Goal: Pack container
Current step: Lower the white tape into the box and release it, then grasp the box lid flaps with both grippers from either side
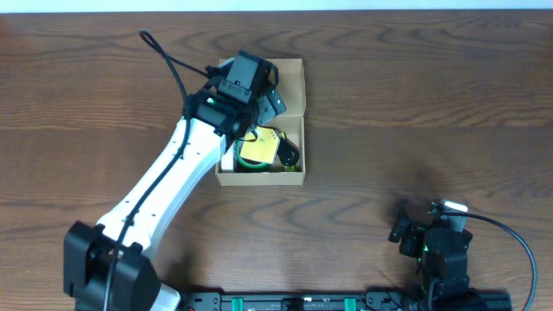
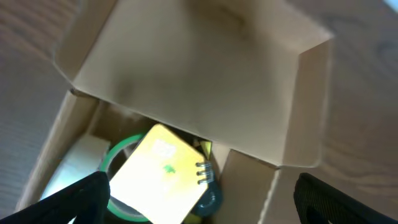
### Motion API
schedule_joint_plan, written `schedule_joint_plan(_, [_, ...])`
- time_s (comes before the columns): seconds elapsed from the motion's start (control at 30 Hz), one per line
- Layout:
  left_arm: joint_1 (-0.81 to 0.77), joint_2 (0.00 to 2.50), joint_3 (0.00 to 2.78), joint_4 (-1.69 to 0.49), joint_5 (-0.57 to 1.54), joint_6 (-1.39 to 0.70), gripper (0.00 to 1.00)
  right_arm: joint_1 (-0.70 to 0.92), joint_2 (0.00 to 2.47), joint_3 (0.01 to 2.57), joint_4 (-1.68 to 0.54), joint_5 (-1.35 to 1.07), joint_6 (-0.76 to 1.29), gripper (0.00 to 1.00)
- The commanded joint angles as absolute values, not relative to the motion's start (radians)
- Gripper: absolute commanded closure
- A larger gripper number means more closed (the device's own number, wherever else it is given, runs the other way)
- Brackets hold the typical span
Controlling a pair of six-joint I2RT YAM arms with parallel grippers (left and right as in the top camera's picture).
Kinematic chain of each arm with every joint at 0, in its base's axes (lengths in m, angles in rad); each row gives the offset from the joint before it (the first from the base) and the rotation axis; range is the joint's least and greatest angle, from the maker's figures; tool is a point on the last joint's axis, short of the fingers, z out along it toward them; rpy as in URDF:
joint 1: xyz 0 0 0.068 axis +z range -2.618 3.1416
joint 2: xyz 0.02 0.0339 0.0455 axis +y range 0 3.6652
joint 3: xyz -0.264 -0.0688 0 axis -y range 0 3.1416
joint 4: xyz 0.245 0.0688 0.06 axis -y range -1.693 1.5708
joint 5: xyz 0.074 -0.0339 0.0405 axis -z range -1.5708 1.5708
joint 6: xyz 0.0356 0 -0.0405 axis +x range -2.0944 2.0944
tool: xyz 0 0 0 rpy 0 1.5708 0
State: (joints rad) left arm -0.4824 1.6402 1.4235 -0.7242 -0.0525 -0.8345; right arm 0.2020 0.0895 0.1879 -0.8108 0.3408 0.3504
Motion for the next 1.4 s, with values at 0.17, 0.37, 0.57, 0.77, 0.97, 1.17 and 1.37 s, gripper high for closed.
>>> schedule_joint_plan(0.17, [-0.478, 1.456, 1.449, -0.966, -0.218, -0.858, 0.05, 0.195, 0.083, 0.18, -0.813, 0.351, 0.336, 0.01])
schedule_joint_plan(0.37, [-0.478, 1.332, 1.449, -1.197, -0.296, -0.95, 0.05, 0.195, 0.083, 0.18, -0.813, 0.351, 0.336, 0.01])
schedule_joint_plan(0.57, [-0.478, 1.3, 1.448, -1.251, -0.29, -0.946, 0.05, 0.195, 0.083, 0.18, -0.813, 0.351, 0.336, 0.01])
schedule_joint_plan(0.77, [-0.478, 1.304, 1.448, -1.303, -0.285, -0.946, 0.05, 0.195, 0.083, 0.18, -0.813, 0.351, 0.336, 0.01])
schedule_joint_plan(0.97, [-0.478, 1.304, 1.448, -1.313, -0.288, -0.937, 0.04, 0.195, 0.083, 0.18, -0.716, 0.318, 0.361, 0.01])
schedule_joint_plan(1.17, [-0.453, 1.304, 1.451, -1.275, -0.26, -0.825, 0.04, 0.195, 0.166, 0.256, -0.641, 0.028, 0.254, 0.01])
schedule_joint_plan(1.37, [-0.226, 1.304, 1.451, -1.188, -0.021, -0.756, 0.05, 0.195, 0.605, 0.584, -0.636, 0.036, 0.218, 0.01])
